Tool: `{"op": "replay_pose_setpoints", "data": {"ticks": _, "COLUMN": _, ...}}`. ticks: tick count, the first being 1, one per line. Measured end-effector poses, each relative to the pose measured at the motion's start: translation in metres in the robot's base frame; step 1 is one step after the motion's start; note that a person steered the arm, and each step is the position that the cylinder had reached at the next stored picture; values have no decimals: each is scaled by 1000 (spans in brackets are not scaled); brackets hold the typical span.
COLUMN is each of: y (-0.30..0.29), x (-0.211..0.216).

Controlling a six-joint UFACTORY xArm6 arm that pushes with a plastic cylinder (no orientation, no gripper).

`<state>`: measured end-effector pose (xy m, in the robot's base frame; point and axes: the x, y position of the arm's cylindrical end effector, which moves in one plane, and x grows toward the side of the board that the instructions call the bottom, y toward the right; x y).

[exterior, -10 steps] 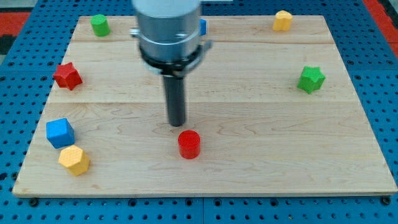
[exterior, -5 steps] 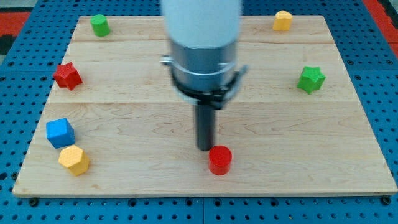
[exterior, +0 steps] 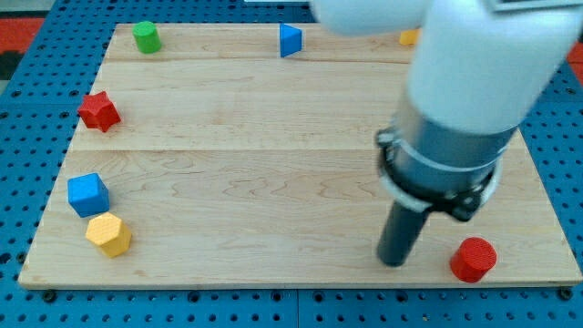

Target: Move the red circle to the bottom right

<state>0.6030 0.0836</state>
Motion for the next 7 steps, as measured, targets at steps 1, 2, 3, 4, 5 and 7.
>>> {"op": "replay_pose_setpoints", "data": {"ticks": 1, "y": 26, "x": 15}}
{"op": "replay_pose_setpoints", "data": {"ticks": 2, "y": 80, "x": 15}}
{"op": "replay_pose_setpoints", "data": {"ticks": 3, "y": 80, "x": 16}}
{"op": "replay_pose_setpoints", "data": {"ticks": 4, "y": 160, "x": 15}}
{"op": "replay_pose_setpoints", "data": {"ticks": 5, "y": 166, "x": 15}}
{"op": "replay_pose_setpoints", "data": {"ticks": 7, "y": 181, "x": -15}}
